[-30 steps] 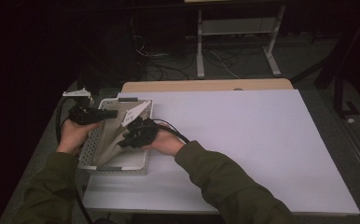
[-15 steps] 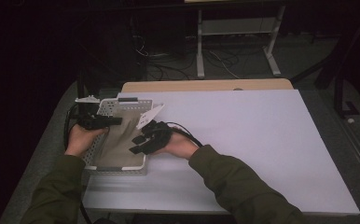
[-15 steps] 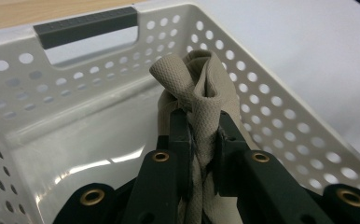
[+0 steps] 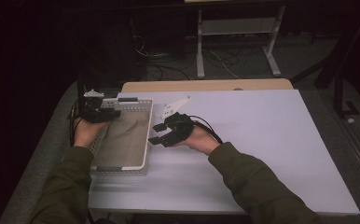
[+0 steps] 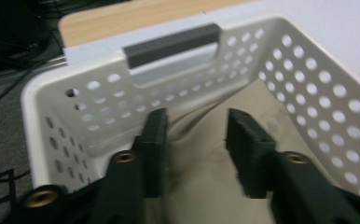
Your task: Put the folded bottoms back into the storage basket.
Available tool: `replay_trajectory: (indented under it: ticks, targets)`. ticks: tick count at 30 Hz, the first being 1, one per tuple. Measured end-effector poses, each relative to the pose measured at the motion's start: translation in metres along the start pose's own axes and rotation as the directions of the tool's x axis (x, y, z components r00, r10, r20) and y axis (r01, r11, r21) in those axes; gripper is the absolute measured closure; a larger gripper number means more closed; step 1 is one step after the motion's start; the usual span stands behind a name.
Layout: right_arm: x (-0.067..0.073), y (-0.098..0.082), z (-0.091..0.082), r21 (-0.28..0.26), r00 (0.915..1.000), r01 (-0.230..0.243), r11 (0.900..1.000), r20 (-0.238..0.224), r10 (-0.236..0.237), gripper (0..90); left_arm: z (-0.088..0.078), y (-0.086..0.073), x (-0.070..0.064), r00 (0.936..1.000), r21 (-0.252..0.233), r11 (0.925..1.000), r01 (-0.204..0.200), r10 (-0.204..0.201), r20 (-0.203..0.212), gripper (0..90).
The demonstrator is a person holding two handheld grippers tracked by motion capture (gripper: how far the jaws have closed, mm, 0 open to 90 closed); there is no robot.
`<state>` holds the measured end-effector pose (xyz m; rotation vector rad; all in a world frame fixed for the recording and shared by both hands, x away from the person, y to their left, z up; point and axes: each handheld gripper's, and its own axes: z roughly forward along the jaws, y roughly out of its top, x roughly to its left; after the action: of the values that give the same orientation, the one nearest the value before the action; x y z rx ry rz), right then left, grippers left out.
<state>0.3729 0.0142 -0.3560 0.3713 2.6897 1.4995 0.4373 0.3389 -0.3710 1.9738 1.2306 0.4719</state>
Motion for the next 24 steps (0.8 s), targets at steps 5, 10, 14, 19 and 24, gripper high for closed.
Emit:
replay_trajectory:
  ticks: [5,10,14,19,24]
  targets:
    - [-0.006,-0.008,-0.007,0.008,0.9996,-0.022,1.000,0.018,0.022,39.6,-0.008,0.000,-0.006,0.9987,-0.015,0.9999,0.007,-0.006,0.051,42.5]
    - [-0.011,-0.016,-0.015,0.008,0.9978,-0.039,0.999,0.054,0.038,35.2,-0.019,0.000,-0.018,0.9944,-0.038,0.9993,-0.003,0.007,0.106,36.0]
    - [-0.015,-0.023,-0.023,0.013,0.9960,-0.050,0.999,0.074,0.049,31.2,-0.026,0.000,-0.031,0.9883,-0.059,0.9982,-0.005,0.014,0.152,31.6]
    - [-0.018,-0.032,-0.037,-0.001,0.9924,-0.067,0.998,0.104,0.066,27.4,-0.031,-0.002,-0.049,0.9809,-0.079,0.9967,-0.019,0.034,0.192,24.3]
    - [-0.020,-0.044,-0.053,-0.007,0.9864,-0.081,0.997,0.143,0.081,23.5,-0.032,-0.005,-0.070,0.9731,-0.092,0.9947,-0.047,0.066,0.221,17.9]
